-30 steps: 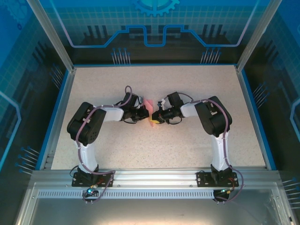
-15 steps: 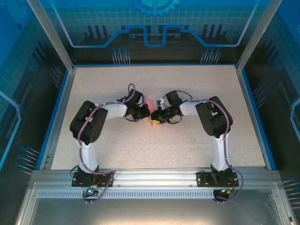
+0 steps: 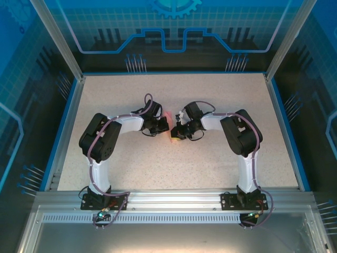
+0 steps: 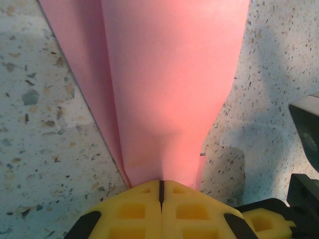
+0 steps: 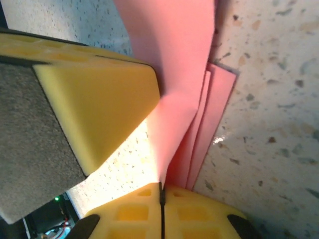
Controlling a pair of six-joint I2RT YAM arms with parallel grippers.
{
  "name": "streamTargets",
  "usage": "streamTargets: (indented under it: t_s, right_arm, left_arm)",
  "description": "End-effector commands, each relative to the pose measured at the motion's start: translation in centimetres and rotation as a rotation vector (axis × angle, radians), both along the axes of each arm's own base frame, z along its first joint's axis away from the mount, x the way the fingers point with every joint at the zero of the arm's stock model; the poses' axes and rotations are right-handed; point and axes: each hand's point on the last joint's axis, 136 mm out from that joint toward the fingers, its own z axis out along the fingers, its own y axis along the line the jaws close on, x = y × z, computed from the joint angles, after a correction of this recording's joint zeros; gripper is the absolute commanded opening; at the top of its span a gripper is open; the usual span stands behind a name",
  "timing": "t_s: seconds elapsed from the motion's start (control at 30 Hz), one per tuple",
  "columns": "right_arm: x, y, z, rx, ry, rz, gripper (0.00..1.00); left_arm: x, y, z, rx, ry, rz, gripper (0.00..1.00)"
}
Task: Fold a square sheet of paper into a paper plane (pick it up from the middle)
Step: Fold the wing for the fifth time at the center of the table.
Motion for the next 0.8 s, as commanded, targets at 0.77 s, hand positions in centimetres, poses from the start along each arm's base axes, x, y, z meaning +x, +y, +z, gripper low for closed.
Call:
streamTargets:
  t_s: [0.77]
  right_arm:
    - [-2.4, -0.6, -0.2, -0.131, -0.072, 0.097, 0.17]
  left_arm:
    - [-2.0, 2.2, -4.2, 0.136, 0.108, 0.007, 0.05]
